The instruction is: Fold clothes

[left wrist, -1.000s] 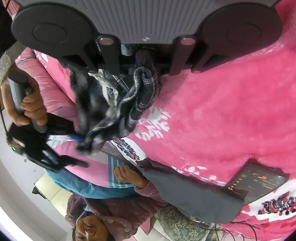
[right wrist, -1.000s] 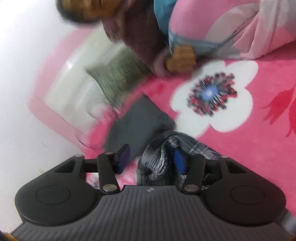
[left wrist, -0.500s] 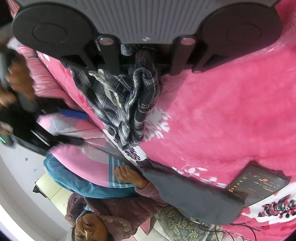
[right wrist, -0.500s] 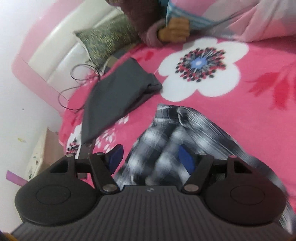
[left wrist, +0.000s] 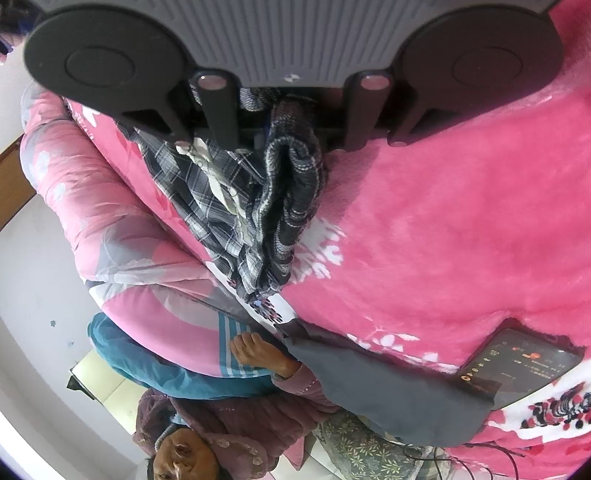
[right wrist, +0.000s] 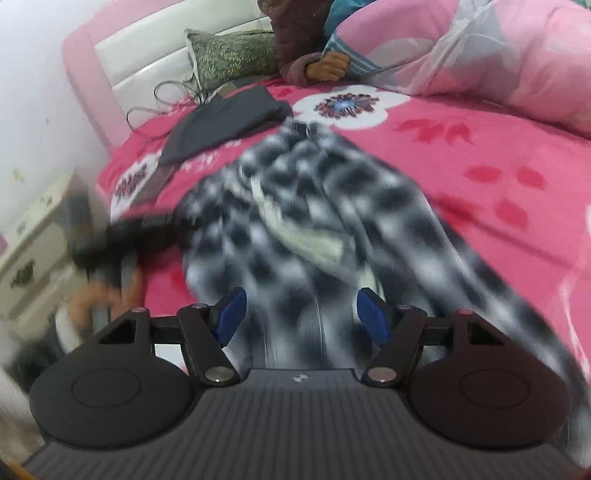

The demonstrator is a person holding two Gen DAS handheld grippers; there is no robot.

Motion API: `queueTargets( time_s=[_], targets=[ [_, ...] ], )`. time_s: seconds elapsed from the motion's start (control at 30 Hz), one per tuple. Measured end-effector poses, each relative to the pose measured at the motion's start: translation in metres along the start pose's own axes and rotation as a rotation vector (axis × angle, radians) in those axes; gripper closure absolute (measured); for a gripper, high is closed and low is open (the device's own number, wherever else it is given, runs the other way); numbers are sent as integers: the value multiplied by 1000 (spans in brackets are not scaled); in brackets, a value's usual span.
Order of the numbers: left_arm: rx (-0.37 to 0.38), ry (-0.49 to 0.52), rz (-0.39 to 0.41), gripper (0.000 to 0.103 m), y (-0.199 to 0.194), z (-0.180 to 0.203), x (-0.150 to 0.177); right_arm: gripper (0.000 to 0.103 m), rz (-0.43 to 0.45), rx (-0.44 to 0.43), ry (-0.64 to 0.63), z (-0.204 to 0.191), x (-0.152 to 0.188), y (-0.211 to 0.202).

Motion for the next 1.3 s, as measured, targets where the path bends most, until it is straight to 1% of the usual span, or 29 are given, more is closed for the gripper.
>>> queueTargets(
  time_s=[0.07,0.13,0.23,0.3,0.4,0.47,0.53,0.63,0.67,0.73,0.77,0.83,0.87,0.9,1.0,1.07,1.1,1.17,1.2,1.23,1.3],
  targets=[
    [-19,16,-3,83,0,4,0,37,14,64,-56,-7,27,-17],
    [-48,44,-7,86,0,9,-1,37,26,138,-109,-13,54,-33],
    [-85,76,-16,90,-4,18,-4,38,32,227,-140,-15,87,-53],
    [-89,61,-27,90,-10,20,-11,38,40,282,-169,-14,102,-63],
    [-66,29,-39,91,-28,21,-25,39,42,353,-208,-11,119,-74],
    [-53,22,-43,91,-43,19,-34,39,45,375,-187,-2,126,-84],
    [-50,20,-44,91,-57,16,-41,39,80,361,-133,8,130,-96],
    [-111,41,-71,90,-56,1,-43,39,153,334,-41,25,138,-118],
    [-128,47,-99,89,-52,-5,-42,38,180,332,8,34,141,-125],
    [-141,24,-152,85,-42,-17,-37,38,208,331,109,53,146,-130],
    [-139,18,-154,82,-42,-21,-35,38,221,329,160,62,149,-133],
    [-137,36,-110,69,-54,-19,-34,38,242,309,257,75,155,-137],
    [-141,50,-81,52,-62,-17,-34,37,264,299,290,78,159,-141],
    [-145,65,-43,42,-71,-14,-34,37,286,288,322,80,163,-146],
    [-152,117,60,41,-97,-3,-34,35,354,269,421,89,174,-159],
    [-150,163,111,41,-112,10,-32,35,388,283,511,99,186,-167],
    [-147,187,135,40,-118,18,-31,35,392,277,539,103,191,-167],
    [-117,254,151,38,-124,39,-24,35,393,247,581,108,199,-163],
    [-87,296,146,36,-125,53,-18,35,391,224,595,110,203,-160],
    [-45,340,129,35,-124,68,-10,35,388,198,598,108,204,-154],
    [49,430,66,32,-114,100,13,39,374,150,601,104,206,-142]
  ],
)
Point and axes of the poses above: each gripper's, at about its wrist camera, not at the fingertips, and y roughly the way its jaws point, z to its right, x to its underside, the point moved 2 cm from there along y, roughly the way its jaws point, and after that the axes turned 2 degrees about -y, right-handed, at the moved point
